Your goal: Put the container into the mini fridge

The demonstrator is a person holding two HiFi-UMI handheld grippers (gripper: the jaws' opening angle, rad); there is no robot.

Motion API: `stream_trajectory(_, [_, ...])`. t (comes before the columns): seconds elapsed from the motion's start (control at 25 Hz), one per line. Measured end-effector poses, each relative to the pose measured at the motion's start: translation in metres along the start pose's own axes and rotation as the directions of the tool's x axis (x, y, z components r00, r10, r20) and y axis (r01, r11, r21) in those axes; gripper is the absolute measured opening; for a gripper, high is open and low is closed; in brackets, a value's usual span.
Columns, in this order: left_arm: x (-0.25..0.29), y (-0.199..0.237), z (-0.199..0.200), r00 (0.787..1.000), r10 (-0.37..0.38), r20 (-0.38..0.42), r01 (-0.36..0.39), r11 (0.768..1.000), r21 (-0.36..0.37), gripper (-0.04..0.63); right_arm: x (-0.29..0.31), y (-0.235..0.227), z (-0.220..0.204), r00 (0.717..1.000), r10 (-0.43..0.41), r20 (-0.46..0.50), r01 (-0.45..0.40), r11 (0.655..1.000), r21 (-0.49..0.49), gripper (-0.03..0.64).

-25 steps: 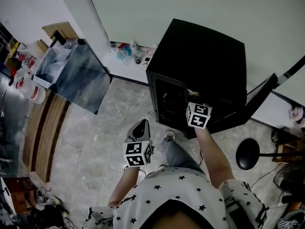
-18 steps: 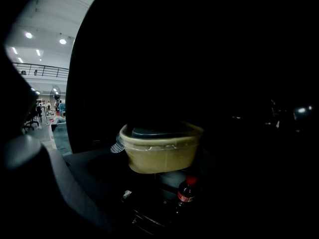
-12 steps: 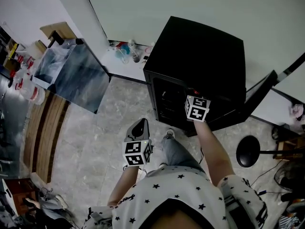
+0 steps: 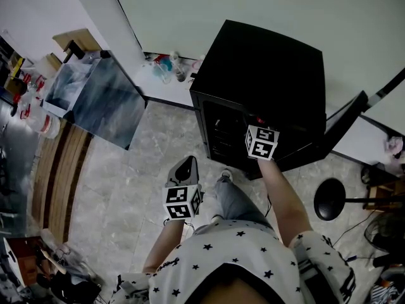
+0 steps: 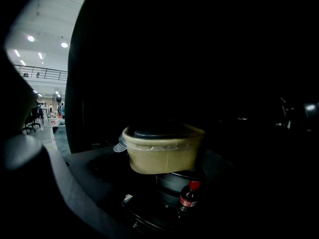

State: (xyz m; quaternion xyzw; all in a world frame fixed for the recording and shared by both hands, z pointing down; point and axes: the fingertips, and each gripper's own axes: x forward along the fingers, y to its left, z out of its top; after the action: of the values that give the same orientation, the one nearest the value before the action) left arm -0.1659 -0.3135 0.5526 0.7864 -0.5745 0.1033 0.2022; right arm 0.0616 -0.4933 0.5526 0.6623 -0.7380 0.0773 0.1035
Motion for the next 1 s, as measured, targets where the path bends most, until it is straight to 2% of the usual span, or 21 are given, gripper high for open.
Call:
stream_trajectory(0.4, [-0.021,-0.013,-0.002,1.0,-0.014,0.01,0.014,1.0,-0.004,0.012,-0.041,0.012,0.0,0.999,0.036,0.012,-0.036,0.999,0.014,0.463])
stream_trajectory(0.72, [-0.045,-0.027,-0.009,0.999,-0.023,0.027,0.023,1.0,-0.003,0.012,-0.098,0.036,-0.003,0.992,0.128,0.016,-0.128,0.992,0.01,0.455])
stream_trajectory(0.8, [-0.051,-0.03,-0.011,0.999,-0.024,0.029,0.024,1.0,-0.001,0.012,-0.113,0.041,-0.004,0.99,0.14,0.014,-0.14,0.99,0.005,0.402])
stream_trajectory(0.92, [-0.061,-0.036,-0.017,0.999,-0.024,0.033,0.025,1.0,-0.003,0.012,-0.137,0.045,-0.008,0.99,0.14,0.004,-0.14,0.99,-0.004,0.249])
stream_trajectory(1.0, [-0.069,-0.039,-0.02,0.999,-0.024,0.039,0.024,1.0,-0.004,0.012,-0.153,0.049,-0.011,0.988,0.153,0.0,-0.153,0.988,-0.005,0.181])
